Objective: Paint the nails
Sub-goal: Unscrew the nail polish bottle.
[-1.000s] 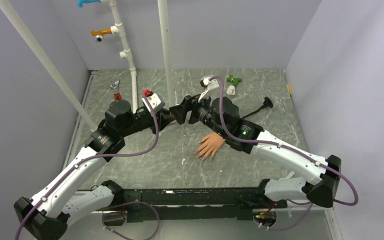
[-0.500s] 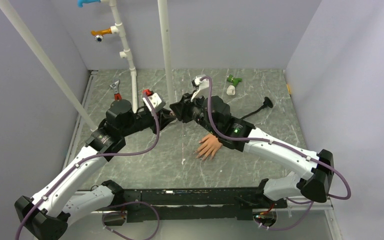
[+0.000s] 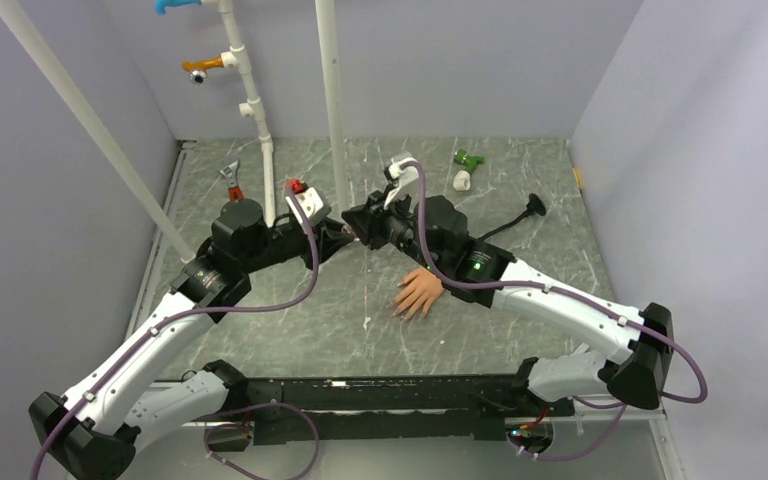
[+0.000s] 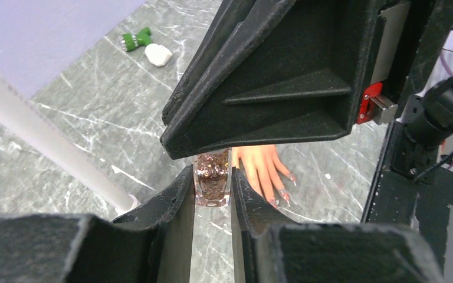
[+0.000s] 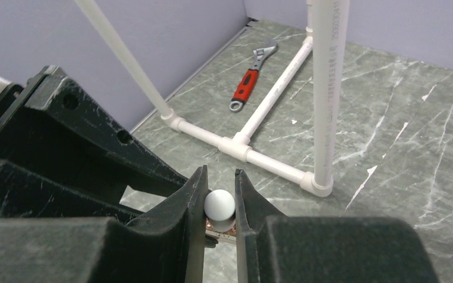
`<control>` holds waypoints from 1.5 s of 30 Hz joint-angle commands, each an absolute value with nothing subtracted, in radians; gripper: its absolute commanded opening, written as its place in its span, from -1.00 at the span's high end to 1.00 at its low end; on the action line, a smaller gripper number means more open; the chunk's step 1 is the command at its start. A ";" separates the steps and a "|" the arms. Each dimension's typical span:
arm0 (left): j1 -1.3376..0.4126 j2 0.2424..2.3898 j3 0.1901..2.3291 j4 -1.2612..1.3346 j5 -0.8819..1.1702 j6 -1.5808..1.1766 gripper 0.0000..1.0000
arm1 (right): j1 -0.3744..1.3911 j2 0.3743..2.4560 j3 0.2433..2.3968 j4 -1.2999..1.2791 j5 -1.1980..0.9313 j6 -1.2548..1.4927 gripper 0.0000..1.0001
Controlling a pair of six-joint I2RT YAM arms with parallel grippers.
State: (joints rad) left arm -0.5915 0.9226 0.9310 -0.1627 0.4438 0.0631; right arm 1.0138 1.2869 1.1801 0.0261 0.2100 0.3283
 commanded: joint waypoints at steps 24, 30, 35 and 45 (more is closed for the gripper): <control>-0.586 0.906 0.962 -0.175 0.792 0.153 1.00 | 0.931 1.160 1.040 0.163 -0.410 0.121 1.00; -0.586 0.906 0.960 -0.170 0.735 0.146 1.00 | 0.931 1.162 1.069 0.127 -0.239 0.155 0.01; -0.587 0.909 0.959 -0.168 0.667 0.134 1.00 | 0.932 1.155 1.093 0.104 -0.141 0.178 -0.43; -0.585 0.909 0.957 -0.164 0.597 0.126 1.00 | 0.931 1.099 1.138 0.059 -0.038 0.215 -0.58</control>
State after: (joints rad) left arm -0.5850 0.9146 0.9310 -0.2218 0.6430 0.1368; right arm 0.9264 1.1564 1.0752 0.0692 -0.1112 0.1886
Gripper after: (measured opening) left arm 0.277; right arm 0.786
